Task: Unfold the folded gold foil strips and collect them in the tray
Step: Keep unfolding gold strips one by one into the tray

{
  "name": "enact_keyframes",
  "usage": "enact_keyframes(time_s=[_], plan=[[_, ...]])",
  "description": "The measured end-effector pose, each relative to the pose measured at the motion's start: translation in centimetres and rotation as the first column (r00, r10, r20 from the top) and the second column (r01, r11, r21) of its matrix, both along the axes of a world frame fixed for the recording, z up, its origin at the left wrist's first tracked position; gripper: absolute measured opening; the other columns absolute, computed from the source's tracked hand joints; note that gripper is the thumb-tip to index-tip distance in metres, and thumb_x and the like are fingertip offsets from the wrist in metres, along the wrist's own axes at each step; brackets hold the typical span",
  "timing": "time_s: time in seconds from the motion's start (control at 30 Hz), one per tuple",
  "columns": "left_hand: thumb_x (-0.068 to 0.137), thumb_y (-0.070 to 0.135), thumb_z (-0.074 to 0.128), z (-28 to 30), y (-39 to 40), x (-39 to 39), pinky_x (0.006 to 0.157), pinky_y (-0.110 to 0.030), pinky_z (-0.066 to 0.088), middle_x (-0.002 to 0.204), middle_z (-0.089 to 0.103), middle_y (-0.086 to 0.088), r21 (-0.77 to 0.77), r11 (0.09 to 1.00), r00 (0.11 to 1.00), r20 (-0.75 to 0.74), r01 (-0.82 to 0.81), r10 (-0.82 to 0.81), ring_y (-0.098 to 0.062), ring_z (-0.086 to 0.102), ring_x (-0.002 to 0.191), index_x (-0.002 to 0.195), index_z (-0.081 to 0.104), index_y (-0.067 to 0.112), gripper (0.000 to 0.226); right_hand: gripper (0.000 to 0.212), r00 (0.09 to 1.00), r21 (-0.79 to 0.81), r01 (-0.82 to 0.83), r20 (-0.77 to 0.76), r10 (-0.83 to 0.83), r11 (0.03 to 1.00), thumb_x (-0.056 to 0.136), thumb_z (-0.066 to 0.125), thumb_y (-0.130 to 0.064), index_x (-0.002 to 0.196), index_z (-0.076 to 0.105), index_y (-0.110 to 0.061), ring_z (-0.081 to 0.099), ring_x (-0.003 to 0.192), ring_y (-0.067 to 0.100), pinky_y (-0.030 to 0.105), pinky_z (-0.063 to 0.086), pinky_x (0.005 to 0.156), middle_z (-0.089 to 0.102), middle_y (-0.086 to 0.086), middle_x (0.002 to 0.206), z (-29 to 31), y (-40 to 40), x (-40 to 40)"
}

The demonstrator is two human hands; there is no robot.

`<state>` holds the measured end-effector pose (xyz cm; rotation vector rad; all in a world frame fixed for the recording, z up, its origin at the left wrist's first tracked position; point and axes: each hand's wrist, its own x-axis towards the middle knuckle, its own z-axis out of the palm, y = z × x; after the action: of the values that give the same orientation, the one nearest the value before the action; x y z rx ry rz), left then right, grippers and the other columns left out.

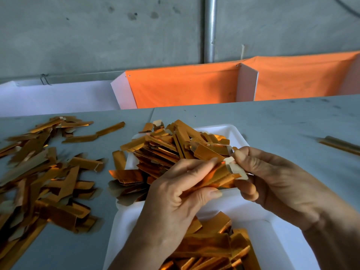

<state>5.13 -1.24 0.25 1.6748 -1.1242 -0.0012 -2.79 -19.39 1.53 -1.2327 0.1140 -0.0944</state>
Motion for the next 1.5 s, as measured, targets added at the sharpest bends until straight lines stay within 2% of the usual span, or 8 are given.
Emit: enact_keyframes(time_s=[0.2, 0.6, 0.8, 0.9, 1.0, 1.13, 1.33, 1.5], plan=[[0.081, 0.031, 0.069, 0.2, 0.3, 0.0, 0.090, -0.009, 0.044, 0.118, 0.059, 0.022, 0.019, 0.996, 0.996, -0.029, 0.082, -0.081, 0.001, 0.054, 0.114, 0.125, 0.056, 0.032, 0.046, 0.044, 0.995, 0.023, -0.099, -0.006, 0.099, 0.995, 0.056, 0.090, -0.033, 0.087, 0.071, -0.009, 0.051, 0.046, 0.014, 0.020, 0.044, 0.044, 0.050, 0.010, 0.064, 0.0, -0.4, -0.1], [0.080, 0.023, 0.068, 0.2, 0.4, 0.1, 0.090, -0.011, 0.045, 0.118, 0.059, 0.021, 0.023, 0.995, 0.995, -0.033, 0.098, -0.097, 0.001, 0.055, 0.113, 0.125, 0.057, 0.029, 0.047, 0.027, 0.978, -0.086, -0.188, 0.075, 0.194, 0.978, 0.066, 0.085, -0.027, 0.082, 0.071, -0.011, 0.058, 0.052, 0.013, 0.020, 0.050, 0.049, 0.063, 0.004, 0.068, 0.4, -0.8, -0.4], [0.080, 0.032, 0.067, -0.1, 0.2, 0.1, 0.089, -0.006, 0.043, 0.118, 0.056, 0.024, 0.070, 0.995, 0.997, -0.044, 0.065, -0.062, 0.007, 0.051, 0.114, 0.125, 0.056, 0.032, 0.046, 0.009, 0.995, -0.469, 0.086, 0.082, -0.054, 0.879, 0.078, 0.074, -0.016, 0.070, 0.069, -0.018, 0.051, 0.047, 0.011, 0.017, 0.043, 0.049, 0.056, 0.004, 0.056, 0.3, 0.2, 0.1], [0.075, 0.033, 0.065, 0.1, 0.2, 0.2, 0.088, -0.005, 0.042, 0.116, 0.057, 0.025, 0.026, 0.999, 0.994, -0.102, 0.026, -0.023, 0.008, 0.053, 0.111, 0.119, 0.057, 0.037, 0.045, 0.002, 0.994, -0.253, 0.039, 0.105, -0.013, 0.967, 0.080, 0.067, -0.017, 0.082, 0.067, -0.017, 0.054, 0.053, 0.014, 0.020, 0.046, 0.051, 0.056, 0.006, 0.067, 0.2, 0.7, 0.0], [0.073, 0.035, 0.065, 0.2, 0.5, 0.2, 0.087, -0.006, 0.043, 0.114, 0.060, 0.025, -0.019, 1.000, 0.989, -0.147, -0.007, 0.004, 0.007, 0.055, 0.110, 0.115, 0.059, 0.039, 0.043, 0.022, 0.980, -0.080, -0.119, 0.148, 0.130, 0.990, 0.078, 0.076, -0.029, 0.089, 0.067, -0.013, 0.060, 0.061, 0.017, 0.023, 0.051, 0.056, 0.060, 0.008, 0.072, 0.4, 0.1, -0.2], [0.072, 0.035, 0.065, 0.3, 0.6, 0.2, 0.086, -0.005, 0.044, 0.115, 0.060, 0.026, -0.029, 1.000, 0.985, -0.172, 0.001, -0.006, 0.008, 0.056, 0.109, 0.114, 0.059, 0.040, 0.043, 0.040, 0.982, -0.186, -0.103, 0.135, 0.130, 0.977, 0.060, 0.087, -0.037, 0.084, 0.069, -0.010, 0.063, 0.064, 0.017, 0.022, 0.051, 0.057, 0.063, 0.011, 0.071, 0.4, 0.0, -0.3], [0.076, 0.027, 0.069, 0.4, 0.7, 0.3, 0.088, -0.007, 0.044, 0.115, 0.060, 0.021, -0.014, 1.000, 0.998, -0.060, -0.009, 0.008, 0.005, 0.055, 0.111, 0.119, 0.062, 0.029, 0.044, 0.019, 0.990, -0.194, -0.065, 0.110, 0.088, 0.979, 0.068, 0.082, -0.021, 0.077, 0.066, -0.015, 0.055, 0.050, 0.016, 0.020, 0.048, 0.051, 0.058, 0.009, 0.060, 0.7, 0.6, -0.3], [0.078, 0.027, 0.068, 0.3, 0.5, 0.2, 0.092, -0.010, 0.044, 0.118, 0.059, 0.020, 0.059, 0.997, 0.995, 0.081, -0.054, 0.049, 0.004, 0.052, 0.114, 0.122, 0.062, 0.026, 0.044, 0.008, 0.997, -0.385, 0.051, 0.080, -0.022, 0.922, 0.068, 0.069, -0.014, 0.068, 0.062, -0.018, 0.044, 0.044, 0.014, 0.017, 0.041, 0.048, 0.049, 0.005, 0.052, 0.7, 0.9, -0.2]])
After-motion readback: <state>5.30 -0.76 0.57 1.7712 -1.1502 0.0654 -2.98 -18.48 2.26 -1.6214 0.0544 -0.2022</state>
